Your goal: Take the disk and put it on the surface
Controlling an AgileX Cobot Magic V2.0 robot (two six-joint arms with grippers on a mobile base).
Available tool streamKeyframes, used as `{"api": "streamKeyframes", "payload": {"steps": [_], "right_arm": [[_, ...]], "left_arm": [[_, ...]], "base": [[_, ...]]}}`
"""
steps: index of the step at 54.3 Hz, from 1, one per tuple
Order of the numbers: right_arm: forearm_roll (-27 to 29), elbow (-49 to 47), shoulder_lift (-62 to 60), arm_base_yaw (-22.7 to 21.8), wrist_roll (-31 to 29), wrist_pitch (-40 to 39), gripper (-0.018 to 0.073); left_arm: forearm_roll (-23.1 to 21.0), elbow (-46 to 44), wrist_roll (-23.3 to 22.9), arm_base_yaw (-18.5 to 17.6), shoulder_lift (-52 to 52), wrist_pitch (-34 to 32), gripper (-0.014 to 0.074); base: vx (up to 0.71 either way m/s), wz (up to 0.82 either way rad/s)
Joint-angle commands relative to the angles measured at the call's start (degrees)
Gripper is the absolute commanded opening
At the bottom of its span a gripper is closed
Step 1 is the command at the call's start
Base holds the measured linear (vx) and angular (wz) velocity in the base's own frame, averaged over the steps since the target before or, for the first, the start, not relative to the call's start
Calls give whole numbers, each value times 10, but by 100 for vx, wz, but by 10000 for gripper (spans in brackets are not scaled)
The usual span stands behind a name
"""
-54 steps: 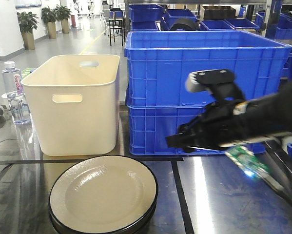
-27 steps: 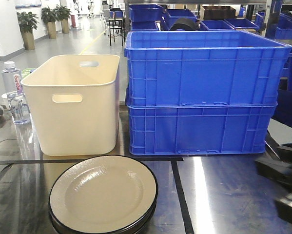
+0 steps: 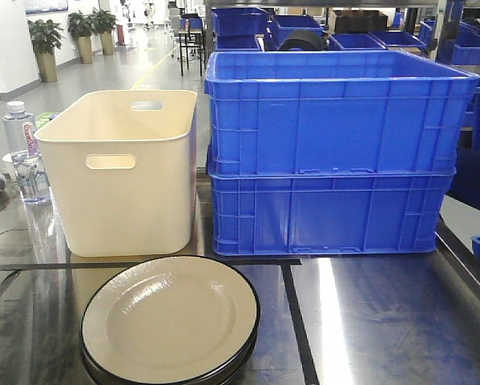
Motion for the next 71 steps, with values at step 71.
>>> {"api": "streamKeyframes", "payload": {"steps": [71], "right_arm": [[-47,314,-212,-34,197,-269,-9]], "left_arm": [[4,-15,-3,-1,-7,-47,-9]], "base": [[0,0]]}}
